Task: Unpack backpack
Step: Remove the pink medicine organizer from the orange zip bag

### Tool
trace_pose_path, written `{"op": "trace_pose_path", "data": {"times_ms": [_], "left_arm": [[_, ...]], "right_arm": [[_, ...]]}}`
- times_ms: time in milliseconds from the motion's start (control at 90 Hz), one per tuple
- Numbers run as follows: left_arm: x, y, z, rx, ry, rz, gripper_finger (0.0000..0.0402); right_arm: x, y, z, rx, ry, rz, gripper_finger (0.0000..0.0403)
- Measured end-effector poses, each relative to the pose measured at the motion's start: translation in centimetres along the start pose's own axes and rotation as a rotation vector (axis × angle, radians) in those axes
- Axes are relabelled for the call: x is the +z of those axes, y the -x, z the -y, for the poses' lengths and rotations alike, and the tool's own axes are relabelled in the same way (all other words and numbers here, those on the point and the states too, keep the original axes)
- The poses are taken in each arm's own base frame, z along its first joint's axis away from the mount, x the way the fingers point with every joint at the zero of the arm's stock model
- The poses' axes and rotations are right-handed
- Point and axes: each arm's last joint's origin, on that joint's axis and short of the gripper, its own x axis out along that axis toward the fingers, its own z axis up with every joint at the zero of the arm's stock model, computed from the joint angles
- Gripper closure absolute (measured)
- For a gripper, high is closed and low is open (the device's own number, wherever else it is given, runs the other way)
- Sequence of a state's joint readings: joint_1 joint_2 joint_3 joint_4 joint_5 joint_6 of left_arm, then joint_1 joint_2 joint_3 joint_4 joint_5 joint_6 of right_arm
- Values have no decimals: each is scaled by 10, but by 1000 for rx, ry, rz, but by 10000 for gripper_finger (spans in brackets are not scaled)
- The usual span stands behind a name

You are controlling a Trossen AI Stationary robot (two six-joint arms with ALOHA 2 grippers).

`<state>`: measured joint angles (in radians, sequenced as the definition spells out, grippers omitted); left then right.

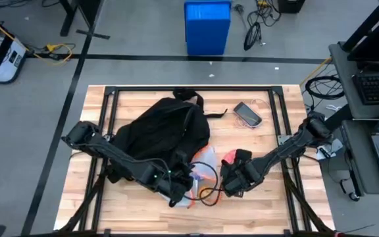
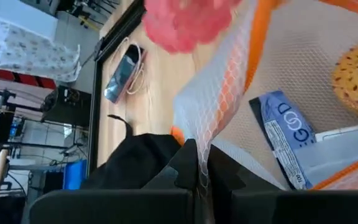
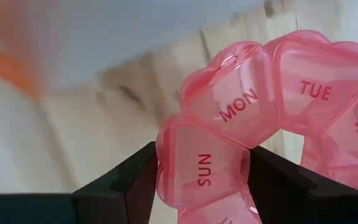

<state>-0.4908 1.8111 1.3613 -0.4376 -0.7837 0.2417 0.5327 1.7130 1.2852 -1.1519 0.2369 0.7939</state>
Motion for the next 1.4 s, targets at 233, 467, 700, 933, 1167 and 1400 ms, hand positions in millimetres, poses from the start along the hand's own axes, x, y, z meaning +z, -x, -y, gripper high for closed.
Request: {"op": "trace_pose_path", "data": {"times_ms": [233,467,700,933,1167,1400], "left_arm": [[1,6,-1,-1,2,14,402],[-2,5,-1,-5,3,-13,402],[-2,6,-1,-3,1,-17,402],[-2,6,-1,-3,5,-17,402],[-2,6,-1,-3,27,-17,402],[-2,6,-1,-3,27,-17,402]], "right_arm": [[-12,-47,13,-18,-45,-62,202],[-27,-73,24,-64,-78,-109,202],[-31,-79,25,-66,-101,-98,202],[-30,-79,25,-62,-131,-90,202],[-33,-80,22,-91,-147,-58,177],[-37,-77,20,-108,-90,-63,152]]}}
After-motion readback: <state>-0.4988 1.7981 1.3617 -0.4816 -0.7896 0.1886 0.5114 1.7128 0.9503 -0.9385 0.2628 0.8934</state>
